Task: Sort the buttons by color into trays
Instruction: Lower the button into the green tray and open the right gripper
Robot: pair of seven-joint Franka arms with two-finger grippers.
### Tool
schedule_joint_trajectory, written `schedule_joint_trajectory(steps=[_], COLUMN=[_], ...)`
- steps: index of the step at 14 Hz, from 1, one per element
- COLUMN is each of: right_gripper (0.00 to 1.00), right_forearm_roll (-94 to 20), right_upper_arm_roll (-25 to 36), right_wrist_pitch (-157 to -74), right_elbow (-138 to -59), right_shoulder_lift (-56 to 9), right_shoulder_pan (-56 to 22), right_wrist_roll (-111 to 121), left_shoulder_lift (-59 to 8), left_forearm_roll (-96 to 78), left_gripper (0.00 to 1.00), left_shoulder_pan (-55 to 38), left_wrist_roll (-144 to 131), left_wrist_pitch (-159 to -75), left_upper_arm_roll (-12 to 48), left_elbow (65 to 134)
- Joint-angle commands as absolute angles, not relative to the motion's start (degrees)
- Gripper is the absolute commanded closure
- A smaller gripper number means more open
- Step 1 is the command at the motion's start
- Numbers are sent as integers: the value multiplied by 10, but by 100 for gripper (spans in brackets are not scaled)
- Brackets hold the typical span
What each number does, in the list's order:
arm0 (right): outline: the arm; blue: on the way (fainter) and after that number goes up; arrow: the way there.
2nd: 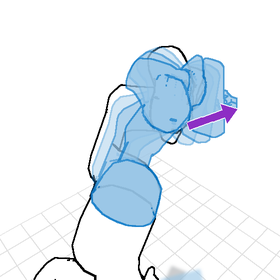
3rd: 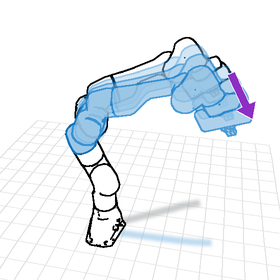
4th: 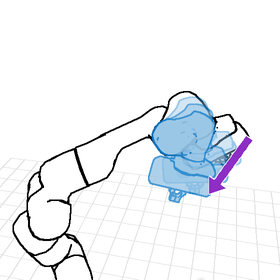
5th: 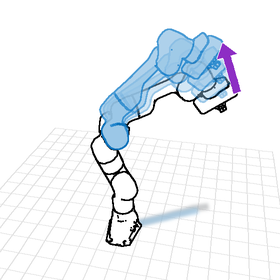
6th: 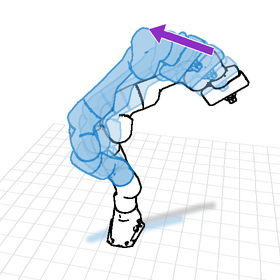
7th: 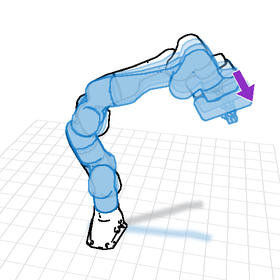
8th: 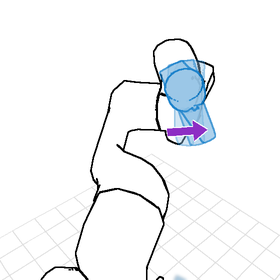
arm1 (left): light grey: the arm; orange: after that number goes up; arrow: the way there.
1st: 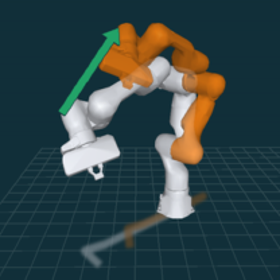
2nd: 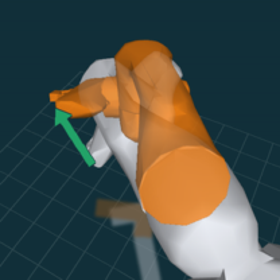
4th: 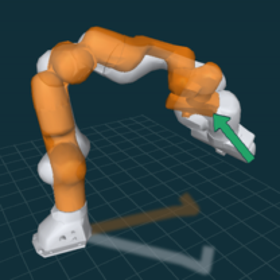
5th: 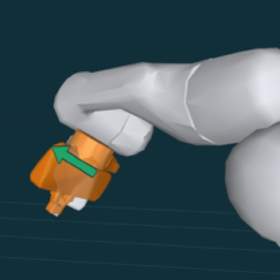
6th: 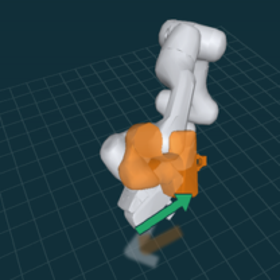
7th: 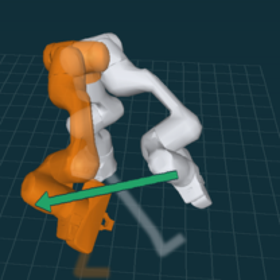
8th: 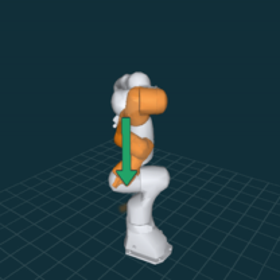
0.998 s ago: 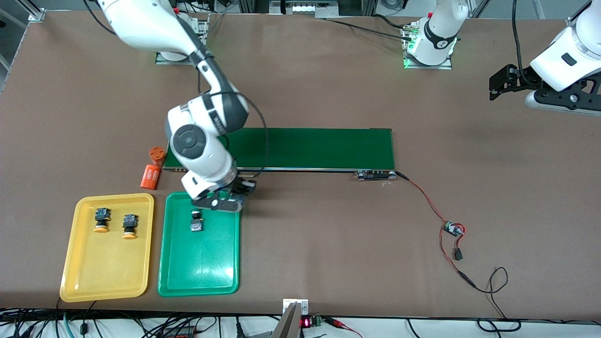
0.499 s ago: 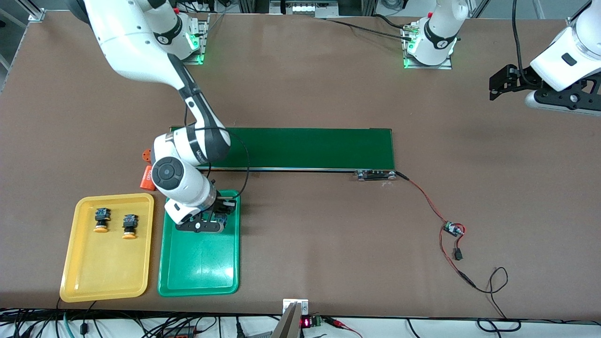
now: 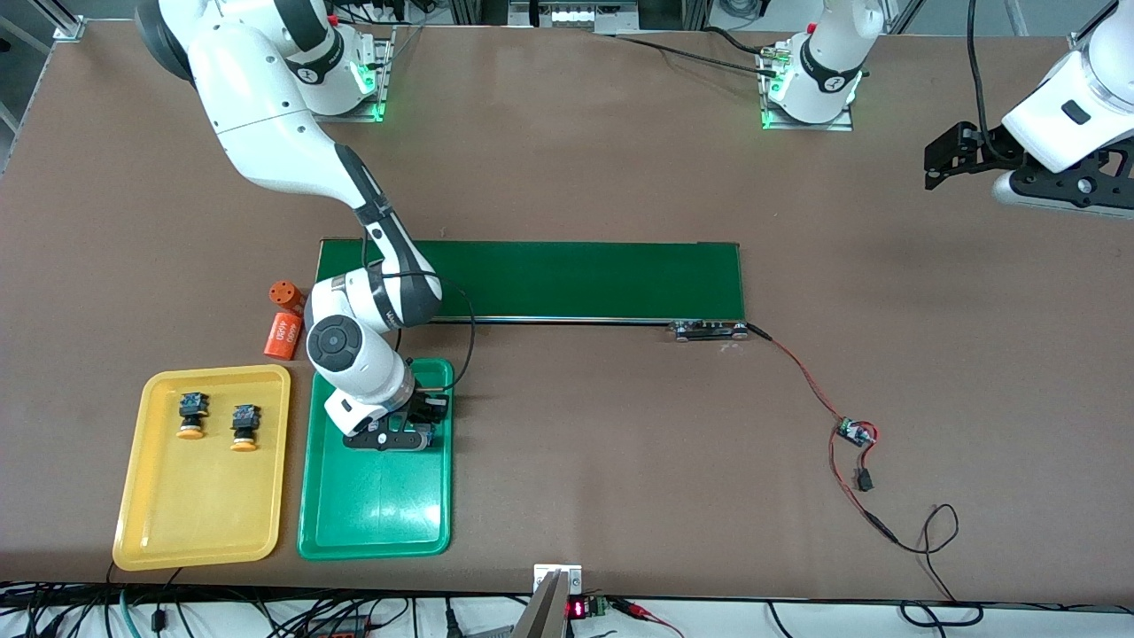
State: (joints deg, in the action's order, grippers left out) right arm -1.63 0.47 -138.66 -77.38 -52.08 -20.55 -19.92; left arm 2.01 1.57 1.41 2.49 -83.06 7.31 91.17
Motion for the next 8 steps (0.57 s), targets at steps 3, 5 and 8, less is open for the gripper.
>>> schedule_joint_trajectory(steps=[3,5,8], right_gripper=[0,0,0], right_forearm_roll=[-16,-16,-10], right_upper_arm_roll=[4,4,4], right_wrist_pitch=[-1279,-1227,-1119], right_elbow=[-767,-769,-771], right_shoulder_lift=[-419,-370,-289], right_shoulder_pan=[-192,-177,-145], right_wrist_roll=[-200,-198,-192], left_shoulder_lift=[17,17,17], left_forearm_roll=[12,12,12], left_gripper=[0,0,0], left_shoulder_pan=[18,17,17], left_wrist_roll=[25,26,26], left_wrist_pitch=[-817,-817,-817], left_upper_arm_roll=[69,69,69], left_elbow=[898,898,898])
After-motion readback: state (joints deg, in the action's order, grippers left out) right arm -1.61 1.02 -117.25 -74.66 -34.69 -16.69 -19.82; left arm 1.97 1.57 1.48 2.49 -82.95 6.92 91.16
